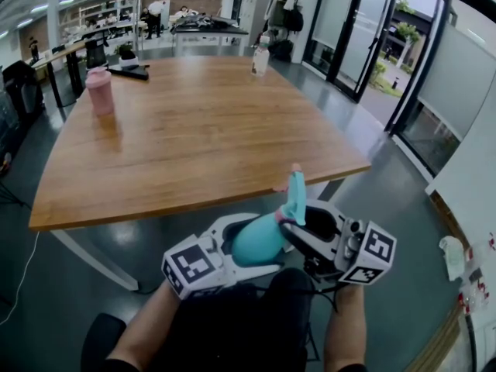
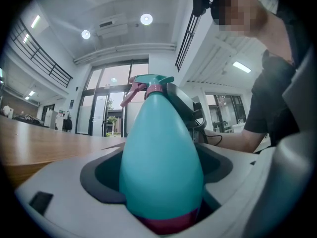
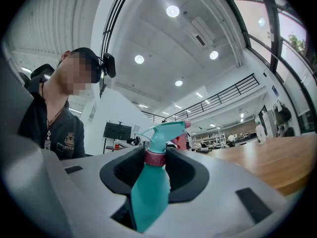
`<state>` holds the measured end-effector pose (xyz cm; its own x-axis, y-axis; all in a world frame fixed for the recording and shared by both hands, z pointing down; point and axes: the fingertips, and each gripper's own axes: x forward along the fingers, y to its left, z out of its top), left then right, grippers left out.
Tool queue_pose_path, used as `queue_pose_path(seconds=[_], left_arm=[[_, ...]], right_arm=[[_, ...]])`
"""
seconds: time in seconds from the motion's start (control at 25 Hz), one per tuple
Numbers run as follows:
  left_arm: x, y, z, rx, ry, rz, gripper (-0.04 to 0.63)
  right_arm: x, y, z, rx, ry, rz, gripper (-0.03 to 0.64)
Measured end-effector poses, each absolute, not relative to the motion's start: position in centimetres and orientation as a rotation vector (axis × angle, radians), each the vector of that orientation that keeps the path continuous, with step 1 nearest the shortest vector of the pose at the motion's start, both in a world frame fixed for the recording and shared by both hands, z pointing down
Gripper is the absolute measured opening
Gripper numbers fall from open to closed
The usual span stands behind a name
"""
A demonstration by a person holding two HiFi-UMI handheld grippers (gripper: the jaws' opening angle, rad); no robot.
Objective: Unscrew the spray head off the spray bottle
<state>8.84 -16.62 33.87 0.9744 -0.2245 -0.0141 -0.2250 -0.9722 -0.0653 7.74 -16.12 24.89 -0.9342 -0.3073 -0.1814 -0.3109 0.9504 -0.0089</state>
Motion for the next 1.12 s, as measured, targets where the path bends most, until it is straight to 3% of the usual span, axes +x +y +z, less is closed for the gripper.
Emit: queue_pose_path(seconds=[0.44, 1.12], left_arm=[[8.3, -15.4, 34.4, -3.072, 0.126, 0.001, 0.431], [8.1, -19.5, 36.1, -2.989, 0.586, -0.182, 0.431]], right_arm=[[7.7, -15.5, 24.3, -0.254, 2.847, -0.02, 0.143], [9.3, -17.8, 21.5, -0.614, 2.833, 0.123, 0.143]])
